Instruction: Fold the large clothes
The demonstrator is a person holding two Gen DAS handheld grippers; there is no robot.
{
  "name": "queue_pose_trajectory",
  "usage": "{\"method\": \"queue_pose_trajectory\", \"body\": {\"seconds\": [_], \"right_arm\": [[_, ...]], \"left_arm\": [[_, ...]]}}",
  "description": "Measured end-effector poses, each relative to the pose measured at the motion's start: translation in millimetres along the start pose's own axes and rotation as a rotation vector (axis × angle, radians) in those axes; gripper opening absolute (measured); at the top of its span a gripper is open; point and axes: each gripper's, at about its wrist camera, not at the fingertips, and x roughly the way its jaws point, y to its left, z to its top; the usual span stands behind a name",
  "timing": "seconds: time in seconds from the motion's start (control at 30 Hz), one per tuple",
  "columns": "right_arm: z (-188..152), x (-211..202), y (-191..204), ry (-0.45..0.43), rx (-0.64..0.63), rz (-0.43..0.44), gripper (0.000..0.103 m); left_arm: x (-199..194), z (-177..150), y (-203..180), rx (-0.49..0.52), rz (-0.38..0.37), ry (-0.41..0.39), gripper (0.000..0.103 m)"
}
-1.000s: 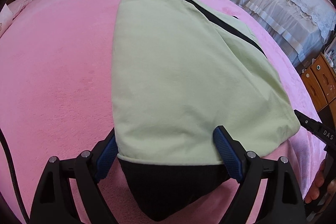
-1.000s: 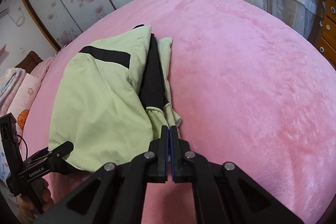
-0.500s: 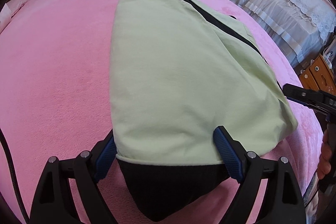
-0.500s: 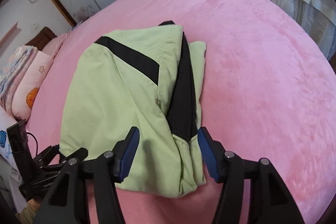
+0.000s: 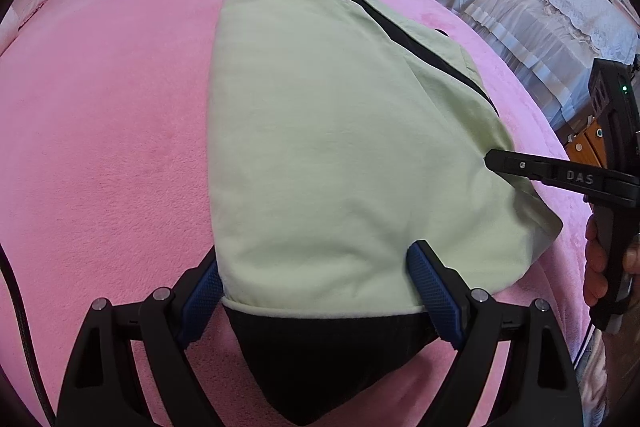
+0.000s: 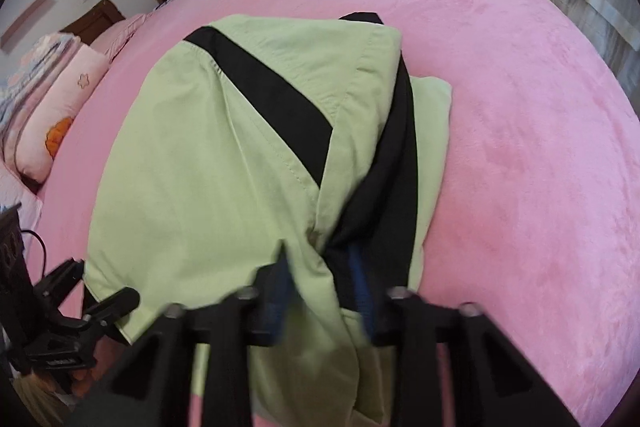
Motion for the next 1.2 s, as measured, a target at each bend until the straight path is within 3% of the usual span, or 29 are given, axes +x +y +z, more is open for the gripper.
{"method": "queue_pose_trajectory", "body": {"seconds": [0.13,0.23,0.47,0.6,0.77,0.93,1.03,1.2], "right_arm": [[-6,-15,5,-0.050,-0.002,-0.060,0.006],[-20,-35,8,-0.107,0.022,-0.127,0.004],[-46,-20,-12,-0.074,0.115,-0.134,0.006],[-37,-32,-9,-0.088,0.114,-0.114,0.014],[-21,-49,-7,-0.086,0.114,-0.083,0.020],[16,-63,-15,-0.149,0.165,-0.051,0.051],[44,-49,-26,-0.146,0.173,-0.057,0.051],[85,-16,-37,-0.126,0.195,-0.066,0.051]], "left_arm": [[-1,2,-5,0.015,-0.003,0.010,0.087],[-4,2,-9,0.030,-0.016,0.005,0.087],[11,-4,-5,-0.009,-0.073,0.060,0.088],[2,4,-6,0.013,-0.067,0.059,0.088],[-11,31,5,-0.021,-0.134,0.103,0.088],[-34,78,17,-0.015,-0.137,-0.008,0.088],[-27,114,24,0.006,-0.074,-0.055,0.088],[6,155,31,0.016,-0.037,-0.046,0.088]]}}
